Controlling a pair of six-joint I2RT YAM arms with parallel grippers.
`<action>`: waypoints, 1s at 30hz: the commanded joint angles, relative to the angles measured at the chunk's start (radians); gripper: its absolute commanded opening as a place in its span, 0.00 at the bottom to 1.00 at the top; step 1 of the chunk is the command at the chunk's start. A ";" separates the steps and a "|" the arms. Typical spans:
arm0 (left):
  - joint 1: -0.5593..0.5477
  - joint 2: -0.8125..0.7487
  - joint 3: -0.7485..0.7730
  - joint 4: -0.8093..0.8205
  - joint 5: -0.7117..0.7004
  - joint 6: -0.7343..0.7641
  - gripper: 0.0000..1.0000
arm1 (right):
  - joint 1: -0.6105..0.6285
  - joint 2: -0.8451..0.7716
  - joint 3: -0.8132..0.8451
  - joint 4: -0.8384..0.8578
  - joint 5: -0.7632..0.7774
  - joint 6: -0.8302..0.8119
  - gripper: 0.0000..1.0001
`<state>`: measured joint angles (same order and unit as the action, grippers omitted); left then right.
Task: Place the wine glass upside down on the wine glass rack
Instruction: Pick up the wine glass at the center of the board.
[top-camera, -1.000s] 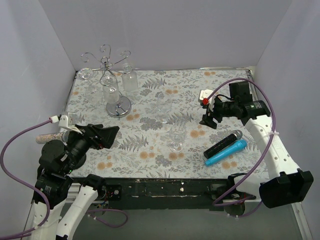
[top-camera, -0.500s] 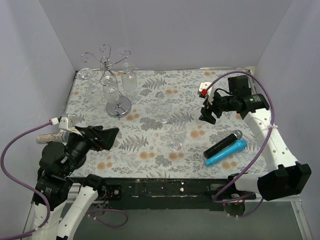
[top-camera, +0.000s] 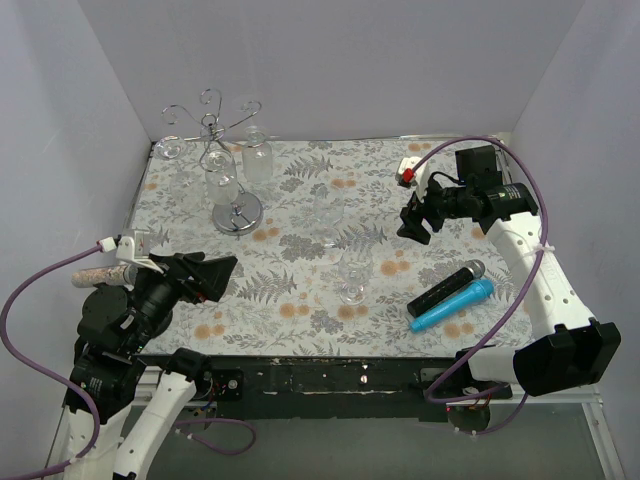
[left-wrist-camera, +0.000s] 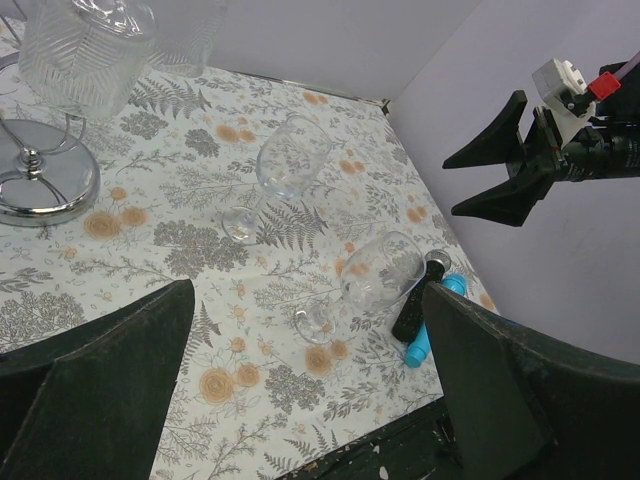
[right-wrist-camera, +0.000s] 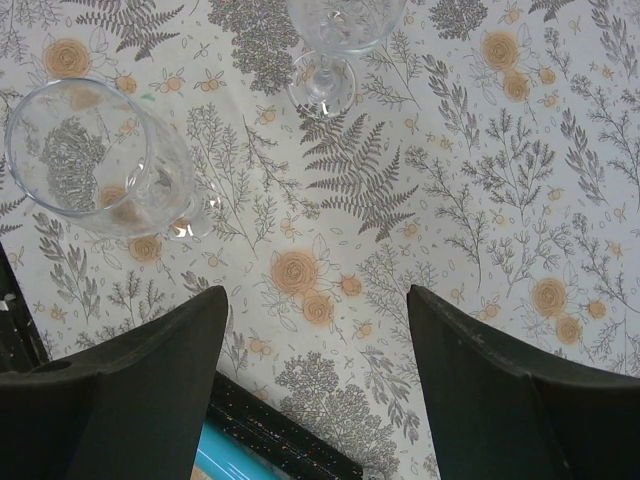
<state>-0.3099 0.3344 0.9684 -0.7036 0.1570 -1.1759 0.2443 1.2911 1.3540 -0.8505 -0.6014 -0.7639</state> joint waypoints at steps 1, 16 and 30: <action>-0.001 -0.011 -0.002 -0.017 -0.011 0.005 0.98 | 0.001 -0.001 0.057 0.018 0.003 0.035 0.81; -0.001 -0.011 0.001 -0.022 -0.011 0.004 0.98 | -0.037 0.017 0.088 0.057 0.031 0.113 0.82; -0.001 -0.005 0.007 -0.019 -0.013 0.005 0.98 | -0.079 0.077 0.166 0.108 0.061 0.248 0.81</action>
<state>-0.3099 0.3260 0.9684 -0.7151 0.1490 -1.1763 0.1776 1.3472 1.4597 -0.7986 -0.5518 -0.5938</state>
